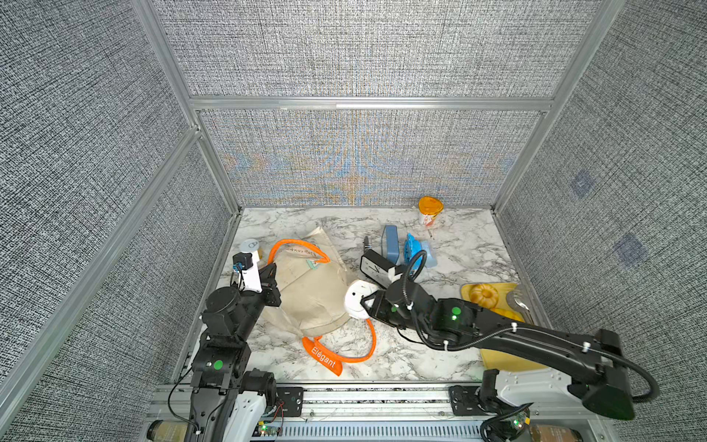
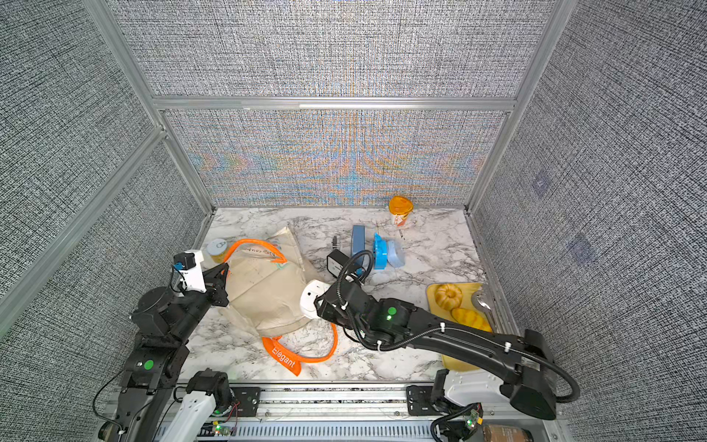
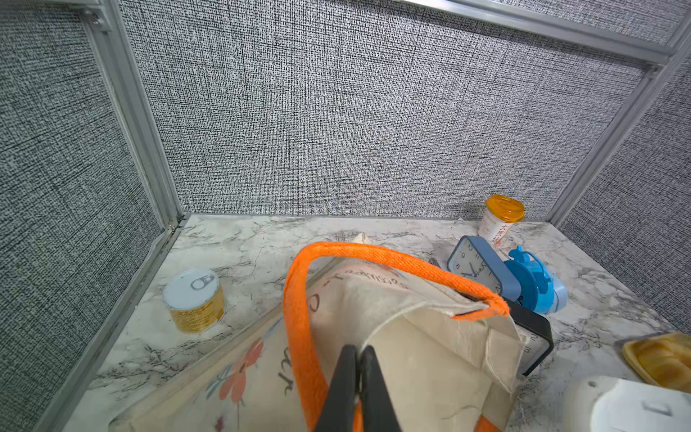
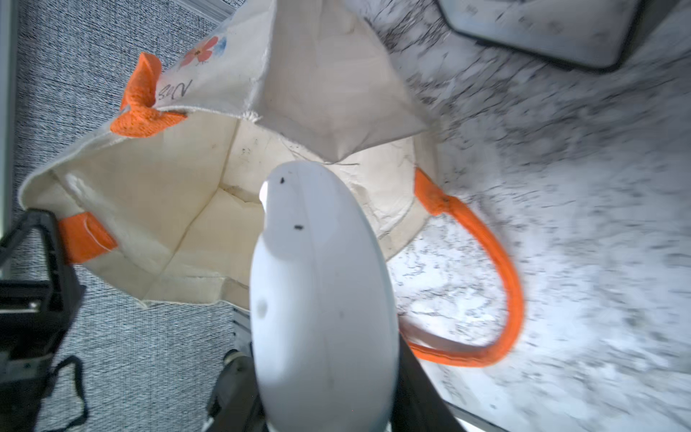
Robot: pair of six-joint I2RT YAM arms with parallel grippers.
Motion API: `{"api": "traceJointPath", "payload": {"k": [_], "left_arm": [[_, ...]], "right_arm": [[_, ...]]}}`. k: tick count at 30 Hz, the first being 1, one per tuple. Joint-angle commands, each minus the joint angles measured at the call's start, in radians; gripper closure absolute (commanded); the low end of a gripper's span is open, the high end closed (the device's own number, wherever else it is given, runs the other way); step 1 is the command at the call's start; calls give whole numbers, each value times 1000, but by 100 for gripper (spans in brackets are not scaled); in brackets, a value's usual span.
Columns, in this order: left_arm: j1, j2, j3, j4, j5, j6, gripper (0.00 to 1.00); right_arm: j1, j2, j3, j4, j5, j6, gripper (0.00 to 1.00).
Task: Take the alarm clock out of the canvas bag
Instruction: Pick up the alarm from the center of the board, then place the alarm at the center of the board.
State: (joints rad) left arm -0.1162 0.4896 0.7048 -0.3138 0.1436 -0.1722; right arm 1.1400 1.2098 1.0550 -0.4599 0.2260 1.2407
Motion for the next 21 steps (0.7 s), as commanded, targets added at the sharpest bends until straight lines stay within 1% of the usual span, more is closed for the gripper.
{"api": "traceJointPath", "payload": {"k": [1, 4, 8, 12, 16, 17, 19, 21], "left_arm": [[-2, 18, 27, 28, -18, -19, 100], [-2, 39, 53, 11, -1, -19, 100], [-1, 55, 80, -16, 20, 0, 100], [-1, 67, 106, -47, 40, 41, 100], [-1, 67, 101, -51, 56, 55, 100], [-1, 66, 101, -50, 64, 57, 100], [-1, 70, 102, -51, 81, 59, 100], [-2, 70, 99, -51, 96, 54, 100]], "right_arm": [[-6, -55, 26, -309, 115, -139, 60], [-38, -114, 14, -428, 174, -167, 59], [-156, -169, -20, -519, 128, -208, 60], [-268, -145, 26, -610, 100, -333, 60], [-362, -99, 53, -614, 83, -440, 60], [-384, -85, 60, -603, 64, -459, 59], [-428, -60, 77, -592, -1, -449, 59], [-474, -70, 61, -534, -111, -400, 58]]}}
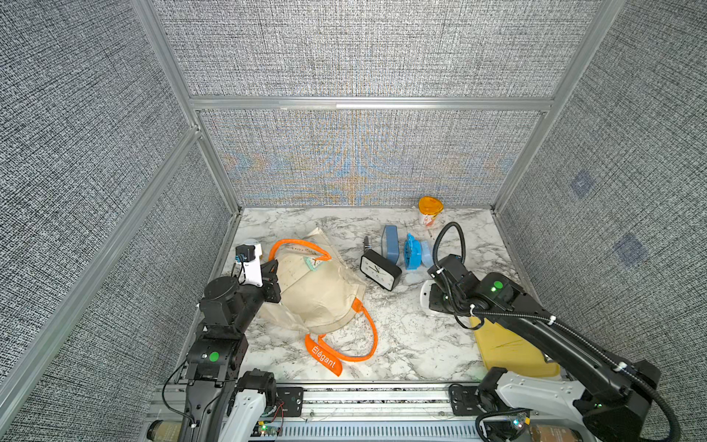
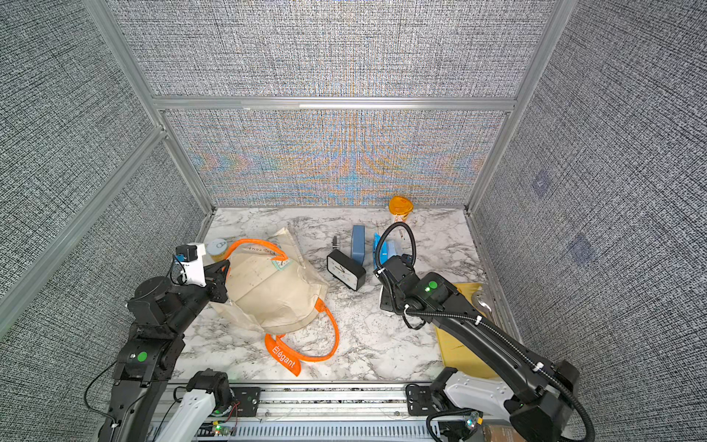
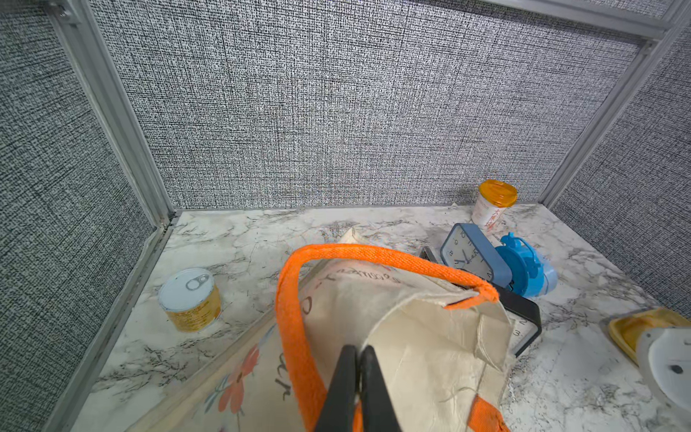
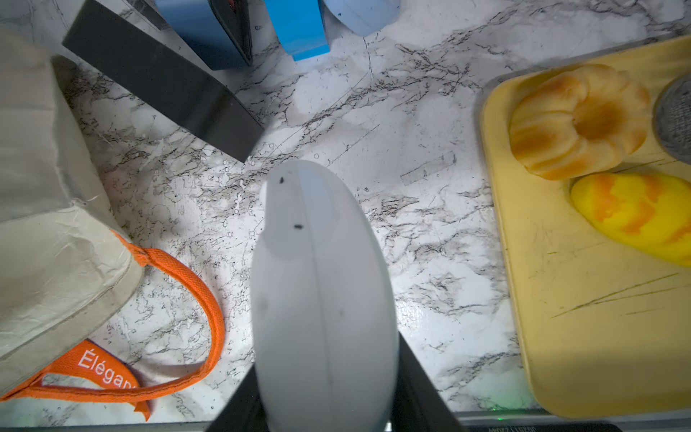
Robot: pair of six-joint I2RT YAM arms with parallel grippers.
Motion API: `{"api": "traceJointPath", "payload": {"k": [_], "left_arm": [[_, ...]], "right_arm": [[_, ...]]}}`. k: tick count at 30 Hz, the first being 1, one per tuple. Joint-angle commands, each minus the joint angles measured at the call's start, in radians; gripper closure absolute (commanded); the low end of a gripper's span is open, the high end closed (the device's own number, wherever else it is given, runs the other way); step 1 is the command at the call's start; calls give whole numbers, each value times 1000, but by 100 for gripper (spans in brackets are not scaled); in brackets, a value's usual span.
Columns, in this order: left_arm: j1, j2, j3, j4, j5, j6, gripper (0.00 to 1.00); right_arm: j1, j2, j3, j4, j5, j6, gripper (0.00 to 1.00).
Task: Take the alarm clock out of the canvas bag
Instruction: Place the alarm at the center of the board.
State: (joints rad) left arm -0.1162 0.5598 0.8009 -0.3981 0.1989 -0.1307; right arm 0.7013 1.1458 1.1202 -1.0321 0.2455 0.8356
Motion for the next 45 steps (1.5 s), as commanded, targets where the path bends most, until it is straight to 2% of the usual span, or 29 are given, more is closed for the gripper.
{"api": "traceJointPath", "payload": {"k": [1, 5, 10, 16, 20, 24, 30, 35, 39, 45], "left_arm": [[-1, -2, 1, 34, 46, 10, 100], [-2, -32, -35, 62, 69, 17, 100], [-1, -57, -63, 74, 88, 29, 100], [0, -45, -64, 83, 103, 42, 100], [-1, -37, -78, 100, 121, 38, 100], [-1, -37, -98, 115, 120, 37, 100], [0, -22, -114, 131, 125, 46, 100], [0, -13, -128, 152, 116, 48, 100], [0, -8, -129, 158, 112, 49, 100], [-1, -6, -130, 154, 109, 56, 100]], "right_arm": [[-52, -22, -25, 80, -180, 37, 58], [-165, -74, -130, 230, -374, 209, 57], [-326, -56, -281, 404, -642, 429, 57], [-492, 24, -392, 671, -870, 620, 56], [-597, 154, -447, 876, -1089, 693, 55], [-651, 239, -439, 934, -1175, 673, 54], [-691, 360, -386, 869, -1245, 580, 52], [-718, 426, -369, 782, -1254, 499, 49], [-745, 474, -298, 626, -1225, 363, 49], [-764, 496, -208, 497, -1181, 255, 47]]}}
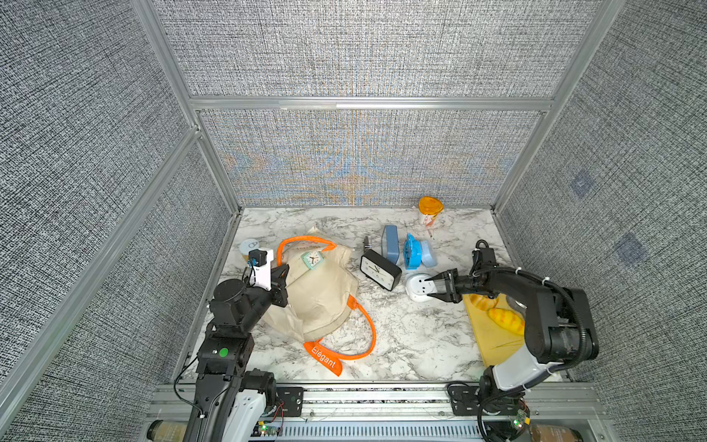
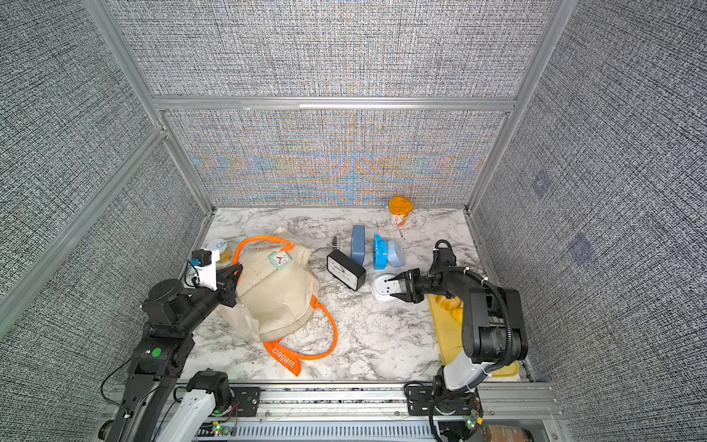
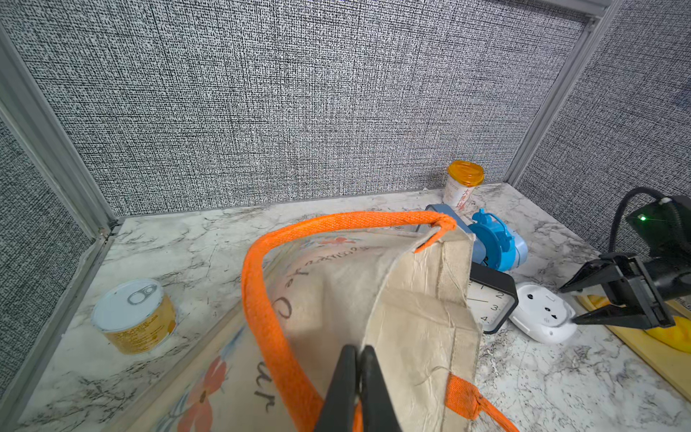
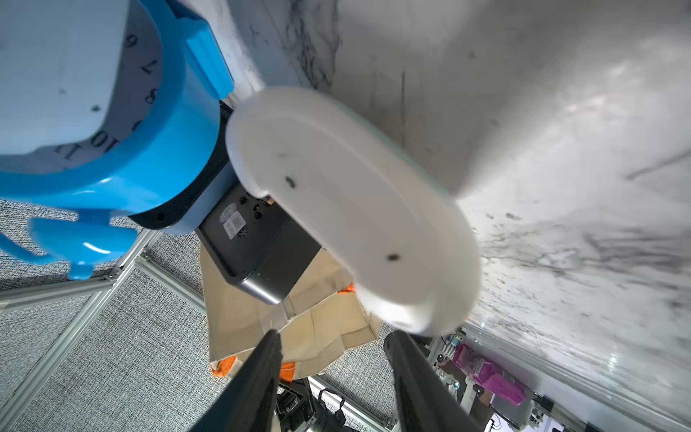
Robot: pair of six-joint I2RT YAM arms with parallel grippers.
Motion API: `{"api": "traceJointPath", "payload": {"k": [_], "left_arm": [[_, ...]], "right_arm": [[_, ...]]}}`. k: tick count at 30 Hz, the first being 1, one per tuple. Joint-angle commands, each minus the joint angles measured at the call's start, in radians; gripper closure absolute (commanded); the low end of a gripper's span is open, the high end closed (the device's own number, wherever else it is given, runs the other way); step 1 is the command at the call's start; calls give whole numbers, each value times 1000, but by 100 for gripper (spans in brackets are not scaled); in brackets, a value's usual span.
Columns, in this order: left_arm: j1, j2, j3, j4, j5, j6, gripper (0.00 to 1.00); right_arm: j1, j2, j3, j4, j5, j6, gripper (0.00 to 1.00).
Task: Take the alarm clock out of the canvas bag
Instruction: Place the alarm at the center of the board, then adjust the canvas bag at the center of the board.
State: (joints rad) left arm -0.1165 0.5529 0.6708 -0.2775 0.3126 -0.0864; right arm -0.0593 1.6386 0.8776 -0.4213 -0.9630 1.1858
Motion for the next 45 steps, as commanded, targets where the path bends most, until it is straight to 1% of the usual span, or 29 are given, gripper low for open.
{"api": "traceJointPath", "payload": {"k": [1, 2, 6, 8, 9, 10, 12, 15, 17, 18, 19, 20, 21, 23, 25, 26, 28, 29, 32, 36, 42, 45], "left_arm": [[0, -1, 2, 33, -2, 11, 100], [-1, -1, 2, 33, 4, 13, 100], [0, 12, 23, 3, 46, 57, 100], [-1, 16, 32, -10, 89, 71, 100], [-1, 20, 40, -15, 110, 68, 100], [-1, 28, 45, -24, 140, 64, 100], [-1, 42, 62, -51, 175, 54, 100], [0, 41, 82, -83, 158, 0, 100], [0, 40, 95, -98, 151, -38, 100], [-1, 42, 101, -105, 153, -50, 100], [-1, 45, 112, -111, 161, -61, 100], [0, 50, 120, -119, 169, -69, 100], [-1, 52, 129, -128, 171, -70, 100], [-1, 55, 148, -147, 172, -71, 100], [-1, 59, 165, -168, 175, -59, 100], [0, 64, 174, -178, 182, -49, 100], [-1, 71, 183, -195, 192, -27, 100], [-1, 71, 180, -198, 195, -21, 100], [0, 66, 169, -188, 194, -15, 100], [-1, 67, 158, -180, 206, -8, 100], [-1, 105, 177, -156, 248, -34, 100], [-1, 147, 203, -143, 255, -66, 100]], "right_arm": [[-3, 2, 57, -161, 43, -128, 45], [-5, -4, 111, -218, 72, -182, 44], [9, -61, 323, -487, 270, -376, 40], [47, -135, 418, -526, 359, -442, 38], [76, -173, 441, -516, 387, -463, 38], [129, -230, 460, -482, 418, -493, 37], [260, -339, 466, -402, 504, -535, 35], [528, -500, 386, -208, 655, -566, 34], [737, -587, 273, -33, 786, -589, 29], [821, -608, 233, 33, 841, -616, 20], [911, -615, 202, 82, 912, -659, 7], [990, -599, 193, 114, 969, -727, 1], [1054, -569, 203, 133, 1012, -799, 1], [1154, -442, 278, 117, 1085, -975, 1], [1192, -289, 382, 82, 1133, -1110, 1], [1193, -213, 428, 81, 1137, -1148, 1], [1185, -88, 480, 132, 1158, -1205, 1], [1173, -28, 496, 170, 1142, -1237, 1], [1126, 113, 529, 260, 1109, -1253, 1], [1062, 225, 529, 391, 1074, -1232, 1], [1056, 370, 571, 547, 1072, -1342, 1], [1059, 383, 533, 642, 1097, -1375, 1]]}}
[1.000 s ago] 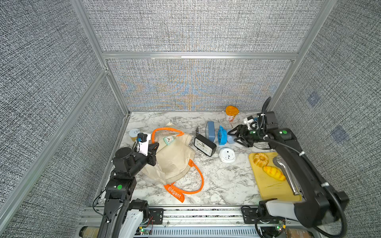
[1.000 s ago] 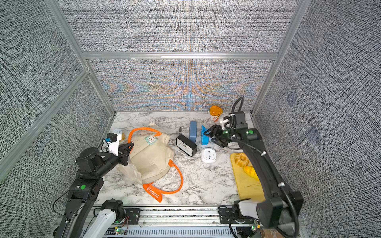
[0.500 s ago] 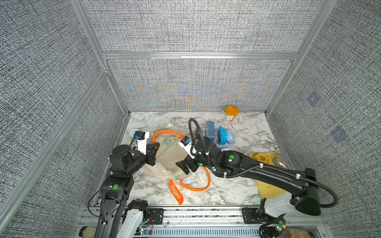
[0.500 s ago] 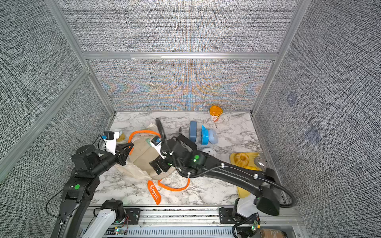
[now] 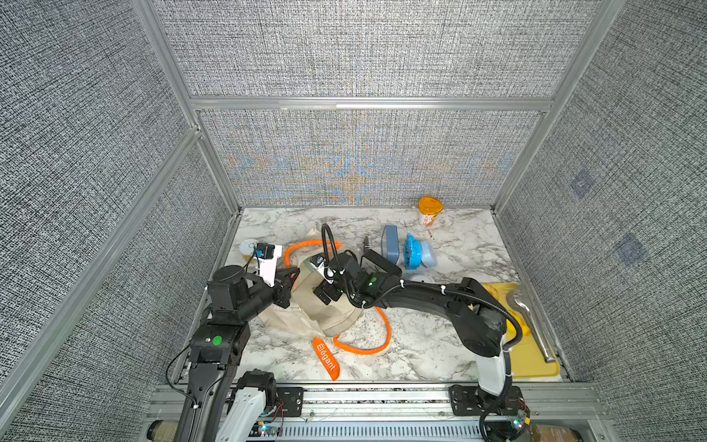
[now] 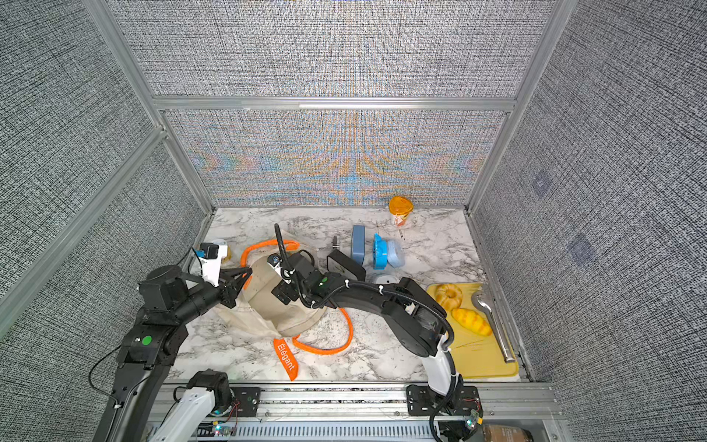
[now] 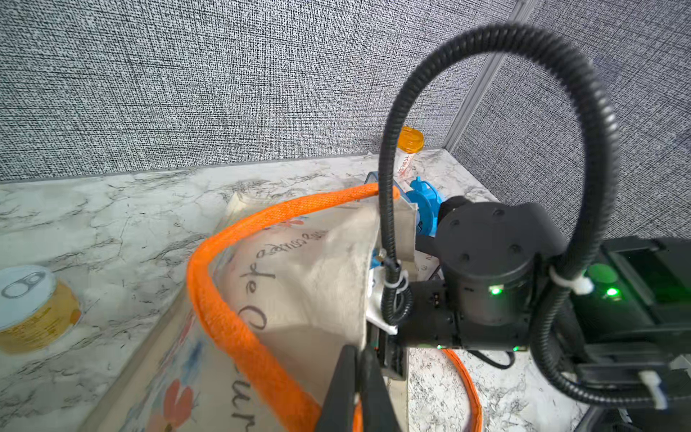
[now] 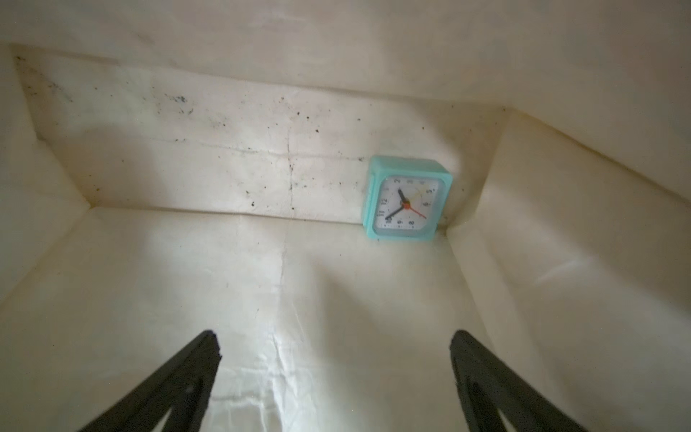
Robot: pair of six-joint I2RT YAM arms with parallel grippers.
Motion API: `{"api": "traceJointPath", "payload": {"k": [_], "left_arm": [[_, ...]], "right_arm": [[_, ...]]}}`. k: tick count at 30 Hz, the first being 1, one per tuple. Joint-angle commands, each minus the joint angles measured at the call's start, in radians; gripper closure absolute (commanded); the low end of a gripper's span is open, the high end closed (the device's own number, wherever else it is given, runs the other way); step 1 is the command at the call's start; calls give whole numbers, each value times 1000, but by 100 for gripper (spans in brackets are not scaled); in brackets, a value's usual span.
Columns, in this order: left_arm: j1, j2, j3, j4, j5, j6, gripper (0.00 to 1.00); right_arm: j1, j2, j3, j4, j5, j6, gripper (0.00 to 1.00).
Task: Take the alarm clock out of the canvas bag
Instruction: Adjust the canvas bag at the center of the board.
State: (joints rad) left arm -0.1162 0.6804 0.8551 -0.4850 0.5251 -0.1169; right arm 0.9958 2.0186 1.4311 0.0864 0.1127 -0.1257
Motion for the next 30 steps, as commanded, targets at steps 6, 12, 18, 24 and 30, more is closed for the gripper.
{"api": "traceJointPath", "payload": {"k": [6, 12, 18, 24, 30], "left_arm": [[-2, 75, 49, 59, 64, -43, 100], [-1, 80, 66, 71, 81, -44, 100], [0, 69, 59, 44, 180, 3, 100], [-1, 82, 84, -34, 242, 72, 100], [-2, 91, 101, -42, 202, 123, 100]], "right_arm": [[49, -90, -218, 290, 50, -250, 1], [3, 61, -13, 80, -21, -211, 1], [-45, 182, 165, 70, -7, -131, 1], [-80, 266, 286, 82, 47, -22, 1], [-69, 334, 395, -47, 31, 87, 1]]}}
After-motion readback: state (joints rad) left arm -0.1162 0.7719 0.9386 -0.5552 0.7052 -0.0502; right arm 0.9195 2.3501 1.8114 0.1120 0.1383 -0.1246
